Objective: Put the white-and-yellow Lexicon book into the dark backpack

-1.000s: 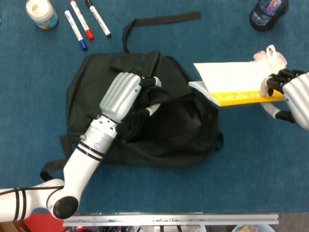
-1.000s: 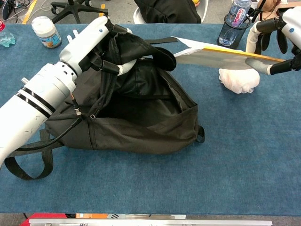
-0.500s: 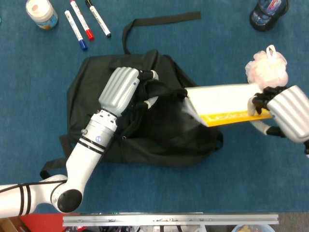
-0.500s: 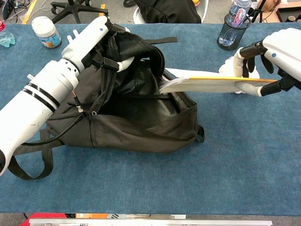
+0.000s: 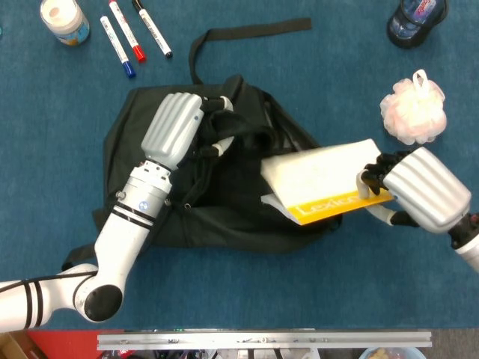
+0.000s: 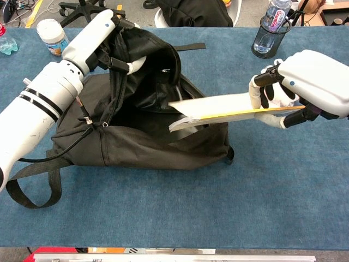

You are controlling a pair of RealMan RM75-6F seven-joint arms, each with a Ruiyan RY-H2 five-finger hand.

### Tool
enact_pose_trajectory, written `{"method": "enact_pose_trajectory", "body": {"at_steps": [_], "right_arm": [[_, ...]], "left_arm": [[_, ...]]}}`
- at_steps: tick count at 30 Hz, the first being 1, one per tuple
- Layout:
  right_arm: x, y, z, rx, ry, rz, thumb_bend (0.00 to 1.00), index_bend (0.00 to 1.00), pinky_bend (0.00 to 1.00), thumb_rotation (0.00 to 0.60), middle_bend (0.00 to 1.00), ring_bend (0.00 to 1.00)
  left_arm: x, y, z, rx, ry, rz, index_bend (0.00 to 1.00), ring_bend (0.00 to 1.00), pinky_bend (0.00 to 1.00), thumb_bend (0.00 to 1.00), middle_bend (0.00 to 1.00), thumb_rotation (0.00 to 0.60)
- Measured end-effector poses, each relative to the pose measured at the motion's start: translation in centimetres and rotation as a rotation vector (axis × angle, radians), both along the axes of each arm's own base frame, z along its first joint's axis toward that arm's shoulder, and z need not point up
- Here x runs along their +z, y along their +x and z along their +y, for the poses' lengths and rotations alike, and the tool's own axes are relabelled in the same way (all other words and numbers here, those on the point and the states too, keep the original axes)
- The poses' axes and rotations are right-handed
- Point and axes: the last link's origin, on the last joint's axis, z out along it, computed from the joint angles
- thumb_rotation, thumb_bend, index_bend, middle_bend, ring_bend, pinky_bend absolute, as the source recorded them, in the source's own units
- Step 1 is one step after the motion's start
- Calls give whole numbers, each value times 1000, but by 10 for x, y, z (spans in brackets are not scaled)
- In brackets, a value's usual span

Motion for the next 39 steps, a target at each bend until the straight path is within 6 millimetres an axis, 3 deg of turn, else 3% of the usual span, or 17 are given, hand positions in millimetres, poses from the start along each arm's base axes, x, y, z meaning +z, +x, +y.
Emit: {"method": "enact_pose_trajectory", "body": {"at_steps": [9,18,23,32,39], "right_arm": [[3,-6,-1,-4,-34,-6,507,803,710,600,684,566],[-25,14,-27,40,-15,-23,508,803,710,600,688,571],[-45,29,-45,91,-7,-7,508,803,710,600,694,576],[-63,29,-61,105,-1,-33,508,805,714,600,703,583],[-84,39,-72,101,17,-157,507,814,725,600,711,592]], "left_arm": [[4,-3,2,14,3,-10,687,810,1000,389,871,600],[8,2,0,7,6,-15,687,810,1000,389,870,600],[12,0,1,23,15,-22,686,810,1000,437,869,600],[24,-5,2,55,-12,-69,684,809,1000,439,867,600],[28,-7,-1,77,-33,-104,673,805,1000,439,864,600]]}}
